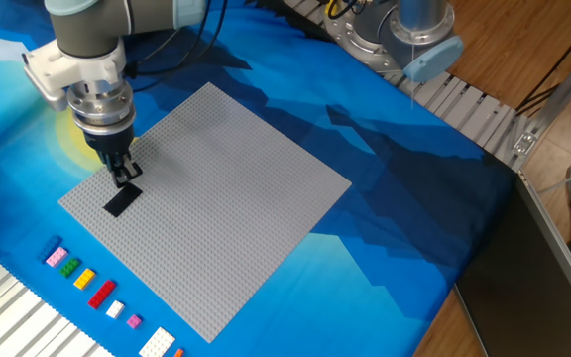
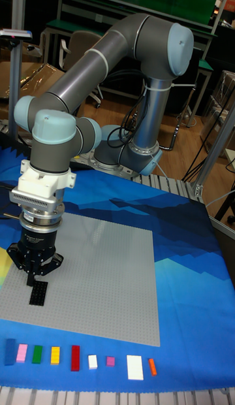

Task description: Stack small Lego blocks one on top of the other

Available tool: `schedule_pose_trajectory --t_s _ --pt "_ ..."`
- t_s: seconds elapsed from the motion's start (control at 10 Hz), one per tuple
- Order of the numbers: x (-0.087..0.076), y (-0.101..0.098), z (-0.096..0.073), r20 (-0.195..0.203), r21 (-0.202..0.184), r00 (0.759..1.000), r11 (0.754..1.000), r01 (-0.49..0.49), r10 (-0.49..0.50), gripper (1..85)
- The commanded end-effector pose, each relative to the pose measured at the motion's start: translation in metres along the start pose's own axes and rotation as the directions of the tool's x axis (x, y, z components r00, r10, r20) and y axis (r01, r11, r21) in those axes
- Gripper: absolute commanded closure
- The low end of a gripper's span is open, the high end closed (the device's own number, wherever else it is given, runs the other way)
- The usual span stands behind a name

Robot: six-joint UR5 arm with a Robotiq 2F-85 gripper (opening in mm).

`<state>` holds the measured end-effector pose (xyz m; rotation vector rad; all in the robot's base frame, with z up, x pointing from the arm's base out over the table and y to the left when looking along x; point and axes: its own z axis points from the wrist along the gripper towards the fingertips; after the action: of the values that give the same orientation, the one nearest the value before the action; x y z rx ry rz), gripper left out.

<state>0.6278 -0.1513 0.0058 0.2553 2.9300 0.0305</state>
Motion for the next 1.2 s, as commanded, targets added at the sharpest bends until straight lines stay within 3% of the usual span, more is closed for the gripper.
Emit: schedule_pose_trajectory --t_s 0.0,1.1 --pt "-0.0031 0.0010 0.0004 0.013 -0.012 1.000 1.000 -0.002 0.002 84.7" --pt "-0.0023 0.0022 0.0000 0.005 -0.002 0.999 0.999 -0.039 0.039 84.7"
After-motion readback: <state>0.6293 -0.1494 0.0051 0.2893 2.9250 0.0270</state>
